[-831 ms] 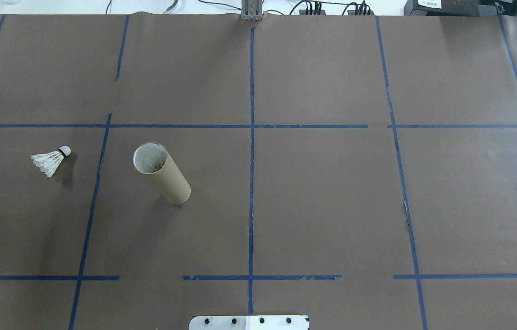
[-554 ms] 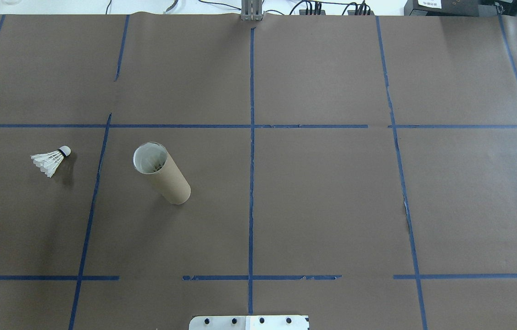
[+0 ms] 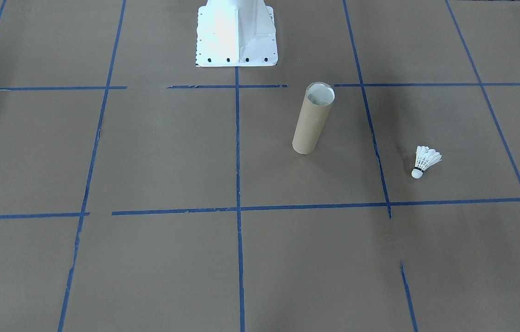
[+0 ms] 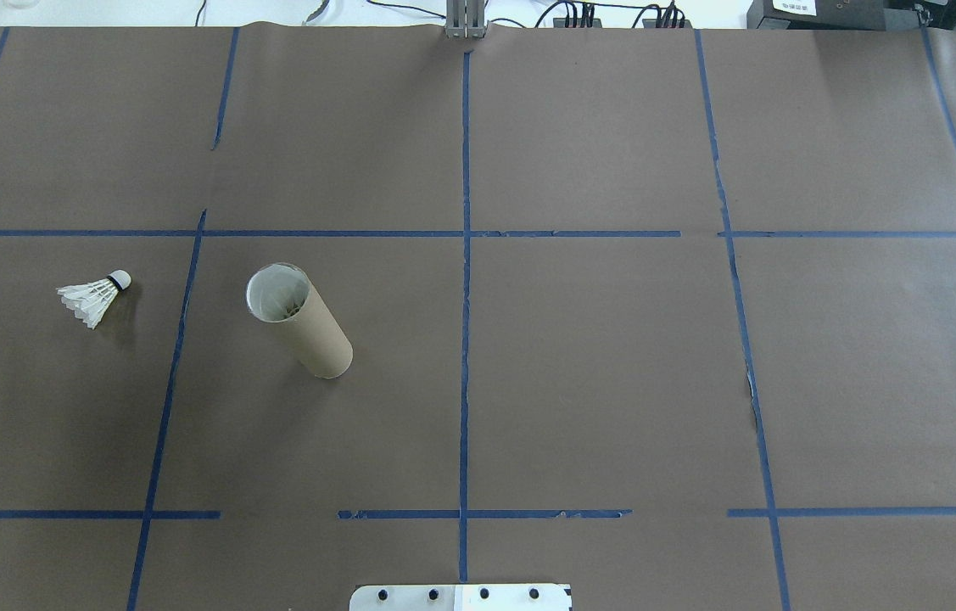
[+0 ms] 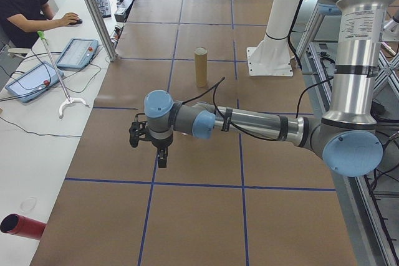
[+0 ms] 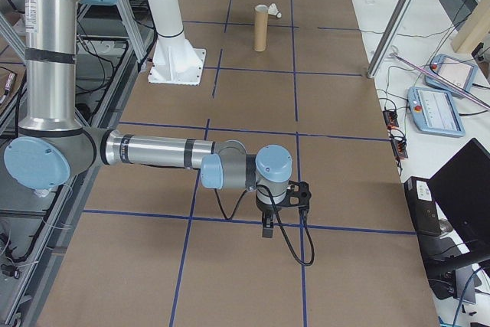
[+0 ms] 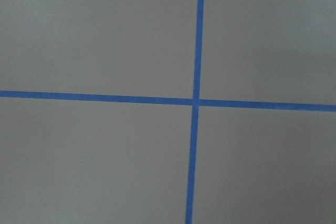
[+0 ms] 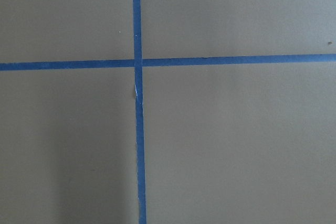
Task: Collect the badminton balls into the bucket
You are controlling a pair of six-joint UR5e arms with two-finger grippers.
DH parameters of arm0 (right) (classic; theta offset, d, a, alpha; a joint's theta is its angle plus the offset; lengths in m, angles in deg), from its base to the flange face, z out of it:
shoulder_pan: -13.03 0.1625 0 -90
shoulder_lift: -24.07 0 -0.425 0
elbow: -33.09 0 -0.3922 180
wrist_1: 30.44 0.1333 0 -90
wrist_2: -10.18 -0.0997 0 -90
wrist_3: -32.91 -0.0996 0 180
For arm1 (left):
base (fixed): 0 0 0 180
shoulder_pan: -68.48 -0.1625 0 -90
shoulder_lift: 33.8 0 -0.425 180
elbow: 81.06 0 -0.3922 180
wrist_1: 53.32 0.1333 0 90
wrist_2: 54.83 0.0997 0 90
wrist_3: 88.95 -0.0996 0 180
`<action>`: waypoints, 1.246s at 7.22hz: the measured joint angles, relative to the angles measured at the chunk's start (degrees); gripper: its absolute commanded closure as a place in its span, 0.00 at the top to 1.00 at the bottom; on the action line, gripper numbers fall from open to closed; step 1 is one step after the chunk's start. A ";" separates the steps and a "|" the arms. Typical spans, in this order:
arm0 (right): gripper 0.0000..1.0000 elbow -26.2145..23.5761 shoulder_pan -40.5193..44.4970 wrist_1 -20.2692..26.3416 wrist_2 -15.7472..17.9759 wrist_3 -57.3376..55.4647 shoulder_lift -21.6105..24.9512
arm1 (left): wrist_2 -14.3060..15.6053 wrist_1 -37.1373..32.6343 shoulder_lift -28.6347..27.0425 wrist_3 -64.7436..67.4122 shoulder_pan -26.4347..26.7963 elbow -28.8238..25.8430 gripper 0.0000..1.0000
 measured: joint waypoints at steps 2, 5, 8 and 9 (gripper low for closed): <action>1.00 0.00 0.00 0.00 0.00 0.00 0.00 | -1.51 -8.95 -0.15 10.66 -4.69 2.19 1.00; 1.00 0.00 0.00 0.00 0.00 0.00 0.00 | -4.87 -28.22 0.06 27.06 -11.26 -0.64 1.00; 1.00 0.01 0.00 0.00 0.00 0.00 0.00 | -3.90 -50.47 0.31 32.65 -14.08 -10.59 1.00; 1.00 0.03 0.00 0.00 0.02 0.00 0.00 | -2.88 -54.61 0.56 36.86 -15.24 -11.97 1.00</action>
